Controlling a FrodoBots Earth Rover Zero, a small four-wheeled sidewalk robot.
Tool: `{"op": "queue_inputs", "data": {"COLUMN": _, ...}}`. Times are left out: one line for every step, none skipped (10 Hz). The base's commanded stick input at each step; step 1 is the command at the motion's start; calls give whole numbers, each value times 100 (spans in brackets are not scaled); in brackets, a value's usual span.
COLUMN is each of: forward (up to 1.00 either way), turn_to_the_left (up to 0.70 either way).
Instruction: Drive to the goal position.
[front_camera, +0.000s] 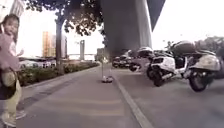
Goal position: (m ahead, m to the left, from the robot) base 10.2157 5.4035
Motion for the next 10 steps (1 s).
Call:
{"op": "queue_inputs", "data": {"forward": 45, "turn_to_the_left": 0}}
{"op": "queue_inputs", "data": {"forward": 45, "turn_to_the_left": 0}}
{"op": "queue_inputs", "data": {"forward": 45, "turn_to_the_left": 0}}
{"op": "queue_inputs", "data": {"forward": 45, "turn_to_the_left": 0}}
{"op": "queue_inputs", "data": {"forward": 45, "turn_to_the_left": 0}}
{"op": "queue_inputs", "data": {"forward": 45, "turn_to_the_left": 0}}
{"op": "queue_inputs", "data": {"forward": 45, "turn_to_the_left": 0}}
{"op": "queue_inputs", "data": {"forward": 45, "turn_to_the_left": 0}}
{"op": "queue_inputs", "data": {"forward": 45, "turn_to_the_left": 0}}
{"op": "queue_inputs", "data": {"forward": 45, "turn_to_the_left": 0}}
